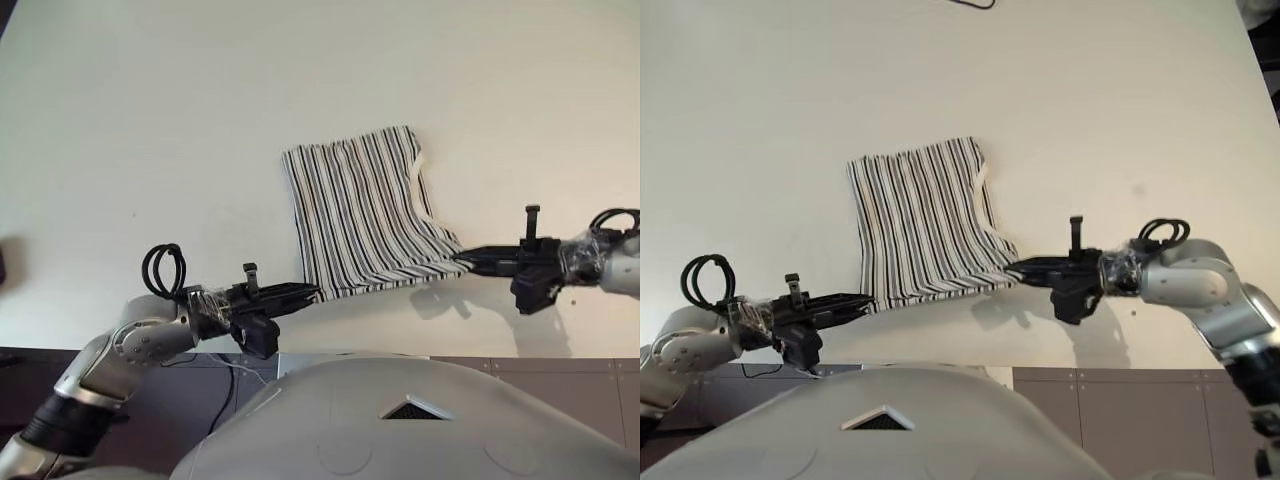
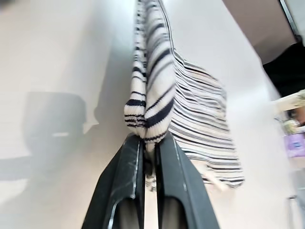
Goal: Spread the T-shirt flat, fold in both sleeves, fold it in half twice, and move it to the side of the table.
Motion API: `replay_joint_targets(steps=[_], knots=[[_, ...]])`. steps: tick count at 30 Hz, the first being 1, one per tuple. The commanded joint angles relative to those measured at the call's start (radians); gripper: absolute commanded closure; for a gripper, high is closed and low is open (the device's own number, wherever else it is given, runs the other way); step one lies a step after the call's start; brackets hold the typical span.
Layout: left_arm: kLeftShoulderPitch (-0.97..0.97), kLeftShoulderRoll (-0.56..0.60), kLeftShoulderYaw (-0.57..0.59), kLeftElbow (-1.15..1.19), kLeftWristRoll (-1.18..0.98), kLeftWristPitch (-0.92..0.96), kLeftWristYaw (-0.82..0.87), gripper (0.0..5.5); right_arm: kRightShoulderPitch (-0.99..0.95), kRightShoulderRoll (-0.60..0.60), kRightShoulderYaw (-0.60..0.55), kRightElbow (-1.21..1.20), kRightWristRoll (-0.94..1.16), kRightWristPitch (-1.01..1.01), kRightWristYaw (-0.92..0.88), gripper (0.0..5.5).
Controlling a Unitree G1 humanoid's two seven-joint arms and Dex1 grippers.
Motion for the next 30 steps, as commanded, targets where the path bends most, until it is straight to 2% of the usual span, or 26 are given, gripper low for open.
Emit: replay_joint_targets(steps=[1, 3, 5, 7, 11, 16, 19, 24, 28, 30], knots=[[0.092, 0.011, 0.086, -0.165, -0.112, 0.098, 0.008, 5.36, 0.141, -0.169, -0.169, -0.177, 0.254, 0.154, 0.069, 5.40], [0.134, 0.007, 0.130, -0.241, -0.178, 0.159, 0.012, 5.36, 0.149, -0.209, -0.267, -0.242, 0.401, 0.279, 0.095, 5.40], [0.128, 0.005, 0.152, -0.268, -0.215, 0.195, -0.004, 5.36, 0.010, -0.171, -0.291, -0.253, 0.500, 0.418, 0.071, 5.40], [0.082, 0.003, 0.163, -0.251, -0.249, 0.234, -0.026, 5.36, -0.188, -0.081, -0.239, -0.211, 0.521, 0.568, 0.063, 5.40], [-0.108, -0.015, 0.113, -0.127, -0.294, 0.324, -0.103, 5.36, -0.497, 0.228, -0.039, 0.035, 0.348, 0.734, 0.088, 5.40], [-0.262, -0.060, 0.075, 0.019, -0.340, 0.420, -0.177, 5.36, -0.675, 0.450, 0.053, 0.325, 0.209, 0.788, 0.179, 5.40], [-0.364, -0.104, 0.025, 0.098, -0.318, 0.485, -0.207, 5.36, -0.739, 0.541, 0.073, 0.500, 0.126, 0.759, 0.214, 5.40], [-0.475, -0.161, -0.051, 0.155, -0.277, 0.685, -0.223, 5.36, -0.738, 0.578, 0.111, 0.674, -0.018, 0.678, 0.297, 5.40], [-0.533, -0.218, -0.045, 0.214, -0.323, 0.832, -0.224, 5.36, -0.748, 0.629, 0.080, 0.748, -0.052, 0.665, 0.299, 5.40], [-0.548, -0.235, -0.034, 0.248, -0.318, 0.849, -0.218, 5.37, -0.758, 0.671, 0.054, 0.748, -0.044, 0.689, 0.279, 5.40]])
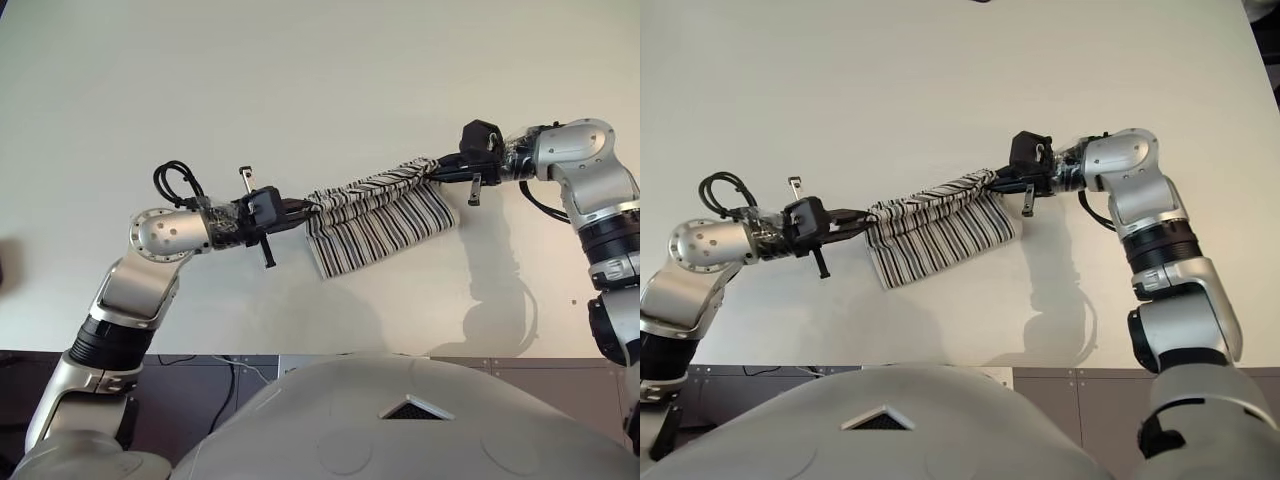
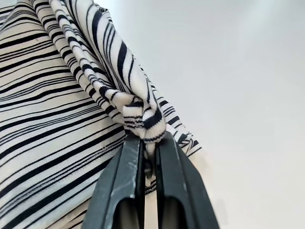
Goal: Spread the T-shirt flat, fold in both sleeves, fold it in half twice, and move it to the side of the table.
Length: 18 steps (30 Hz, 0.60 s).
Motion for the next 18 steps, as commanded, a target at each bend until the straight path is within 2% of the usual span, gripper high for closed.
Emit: replay_joint_targets(steps=[1, 2, 3, 7, 10, 13, 15, 18], knots=[[-0.041, -0.034, 0.021, 0.062, 0.009, 0.044, 0.018, 5.37, -0.035, 0.077, -0.051, 0.008, 0.006, 0.041, -0.036, 5.40], [-0.042, -0.046, 0.022, 0.069, 0.023, 0.041, 0.034, 5.37, -0.037, 0.100, -0.062, 0.000, 0.005, 0.050, -0.056, 5.40], [-0.045, -0.059, 0.024, 0.076, 0.040, 0.037, 0.055, 4.99, -0.035, 0.117, -0.071, -0.006, -0.003, 0.051, -0.077, 5.03], [-0.077, -0.135, 0.090, 0.110, 0.078, 0.013, 0.191, 4.41, -0.009, 0.133, -0.087, -0.015, -0.059, 0.031, -0.147, 4.36], [-0.100, -0.176, 0.144, 0.130, 0.089, 0.023, 0.275, 3.96, 0.008, 0.126, -0.122, -0.026, -0.083, -0.003, -0.202, 4.33], [-0.053, -0.151, 0.107, 0.139, 0.163, -0.003, 0.275, 3.96, 0.030, 0.152, -0.169, -0.130, -0.039, -0.022, -0.219, 4.33], [-0.034, -0.147, 0.090, 0.141, 0.196, -0.019, 0.270, 3.96, 0.048, 0.182, -0.176, -0.223, 0.035, 0.023, -0.168, 4.33], [-0.064, -0.166, 0.091, 0.134, 0.215, -0.021, 0.279, 3.96, 0.058, 0.193, -0.094, -0.275, 0.105, 0.106, 0.014, 4.33]])
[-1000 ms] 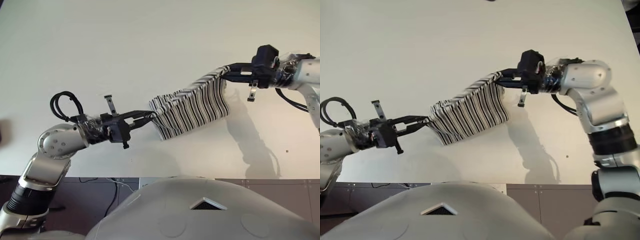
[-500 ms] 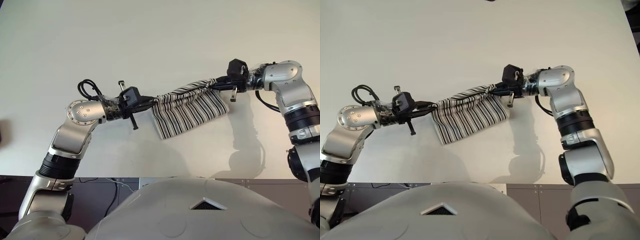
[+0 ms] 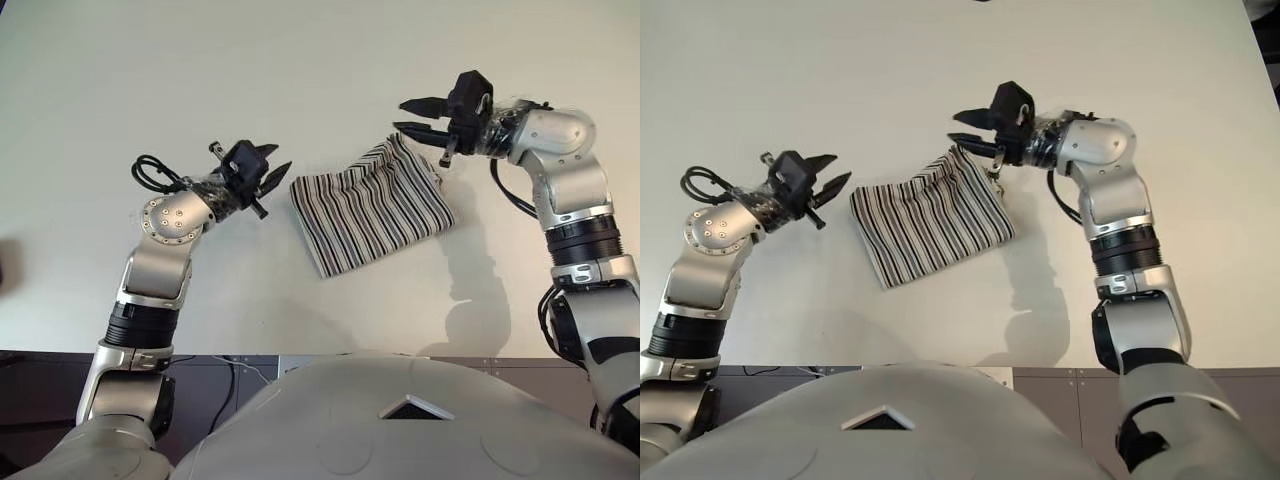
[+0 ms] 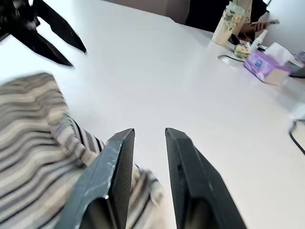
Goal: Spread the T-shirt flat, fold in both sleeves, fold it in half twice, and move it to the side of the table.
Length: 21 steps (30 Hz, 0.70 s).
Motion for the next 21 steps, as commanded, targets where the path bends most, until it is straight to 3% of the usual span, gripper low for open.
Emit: replay_joint_targets(steps=[1, 4, 6, 12, 21], knots=[[-0.043, -0.009, 0.004, -0.002, 0.026, -0.016, 0.008, 3.96, 0.003, 0.005, 0.087, -0.002, 0.034, 0.072, 0.187, 4.33], [-0.101, -0.013, 0.013, 0.024, 0.030, -0.032, 0.000, 3.96, -0.037, 0.008, 0.153, 0.137, -0.030, 0.054, 0.283, 4.33], [-0.134, -0.019, 0.014, 0.017, 0.020, -0.035, -0.009, 3.96, -0.083, 0.043, 0.167, 0.332, -0.099, -0.010, 0.251, 4.33], [-0.116, -0.021, 0.042, 0.006, 0.005, -0.043, -0.011, 3.96, -0.144, 0.024, 0.125, 0.853, -0.275, -0.201, -0.163, 4.33], [-0.083, -0.063, 0.095, -0.030, 0.020, -0.046, 0.088, 3.96, 0.011, -0.278, -0.355, 1.104, -0.027, 0.010, -0.789, 4.33]])
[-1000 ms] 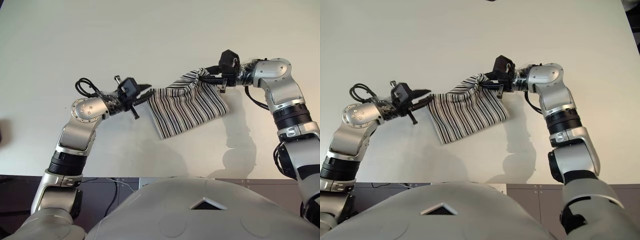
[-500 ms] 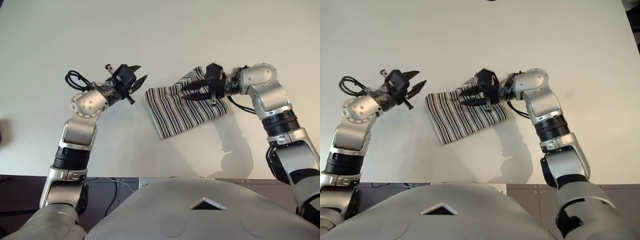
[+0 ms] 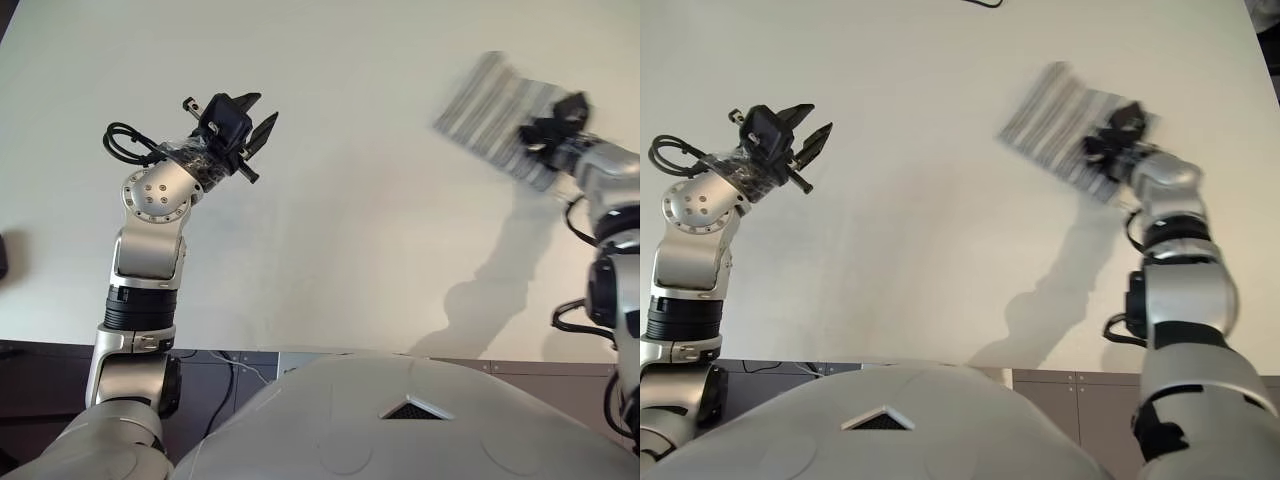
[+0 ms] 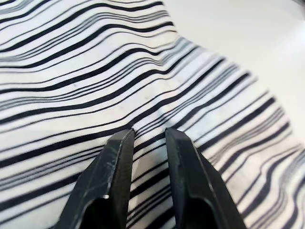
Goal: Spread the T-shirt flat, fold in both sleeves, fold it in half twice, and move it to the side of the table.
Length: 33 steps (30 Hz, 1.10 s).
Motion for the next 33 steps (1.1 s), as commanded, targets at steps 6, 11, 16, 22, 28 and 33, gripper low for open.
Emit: replay_joint_targets(steps=[6, 11, 16, 22, 28, 33], knots=[[0.011, -0.036, 0.010, -0.104, 0.021, -0.023, 0.041, 3.96, 0.125, 0.036, -0.220, 0.025, 0.058, -0.020, -0.168, 4.33], [0.085, -0.239, 0.092, -0.202, -0.014, -0.029, 0.280, 3.96, 0.117, 0.218, -0.217, -0.383, 0.090, -0.365, -0.182, 4.33], [0.145, -0.454, 0.034, -0.137, 0.014, -0.073, 0.463, 3.96, 0.344, 0.524, -0.086, -0.786, 0.089, -0.238, -0.270, 4.33], [0.041, -0.508, 0.023, 0.088, 0.047, -0.203, 0.500, 3.96, 0.402, 0.627, -0.014, -0.858, 0.016, -0.128, -0.308, 4.33], [-0.004, -0.543, 0.008, 0.266, 0.064, -0.273, 0.520, 3.96, 0.318, 0.610, -0.022, -0.767, -0.055, -0.159, -0.329, 4.33], [-0.046, -0.556, 0.014, 0.312, 0.068, -0.283, 0.534, 3.96, 0.266, 0.599, -0.043, -0.703, -0.074, -0.188, -0.336, 4.33]])
